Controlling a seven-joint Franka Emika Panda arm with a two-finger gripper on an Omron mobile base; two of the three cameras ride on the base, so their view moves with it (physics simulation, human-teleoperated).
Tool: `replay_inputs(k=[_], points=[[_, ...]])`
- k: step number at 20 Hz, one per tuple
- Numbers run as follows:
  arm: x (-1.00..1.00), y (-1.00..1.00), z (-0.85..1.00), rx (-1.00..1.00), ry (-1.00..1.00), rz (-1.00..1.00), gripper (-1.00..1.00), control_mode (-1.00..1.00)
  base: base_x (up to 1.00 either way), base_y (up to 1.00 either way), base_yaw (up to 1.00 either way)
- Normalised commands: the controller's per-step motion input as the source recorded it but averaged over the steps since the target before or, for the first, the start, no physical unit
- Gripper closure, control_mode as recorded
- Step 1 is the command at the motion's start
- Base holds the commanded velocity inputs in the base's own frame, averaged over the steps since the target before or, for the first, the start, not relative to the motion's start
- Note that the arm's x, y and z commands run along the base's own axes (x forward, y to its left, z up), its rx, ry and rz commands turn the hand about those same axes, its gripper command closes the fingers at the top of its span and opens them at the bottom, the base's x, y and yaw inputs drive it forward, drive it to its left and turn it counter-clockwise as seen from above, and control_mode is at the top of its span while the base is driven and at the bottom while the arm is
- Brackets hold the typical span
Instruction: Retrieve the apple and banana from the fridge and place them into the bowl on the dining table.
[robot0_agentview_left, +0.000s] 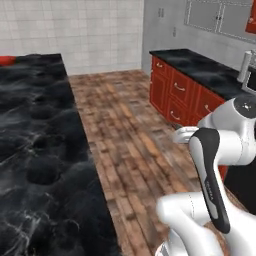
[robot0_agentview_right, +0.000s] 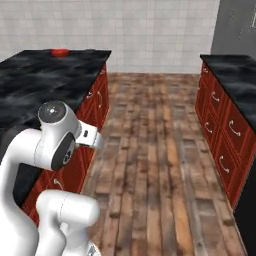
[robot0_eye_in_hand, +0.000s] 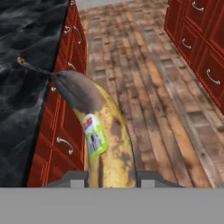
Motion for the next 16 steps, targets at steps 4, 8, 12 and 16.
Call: replay_inputs(k=[4, 8, 12, 16], points=[[0.00, 0.00, 0.00, 0.00, 0.00, 0.00, 1.00, 1.00, 1.00, -0.98, 0.32], [0.00, 0.00, 0.00, 0.00, 0.00, 0.00, 1.00, 1.00, 1.00, -0.91, 0.24], [0.00, 0.00, 0.00, 0.00, 0.00, 0.00, 1.00, 1.00, 1.00, -0.34, 0.17], [0.00, 0.00, 0.00, 0.00, 0.00, 0.00, 1.00, 1.00, 1.00, -0.16, 0.15]])
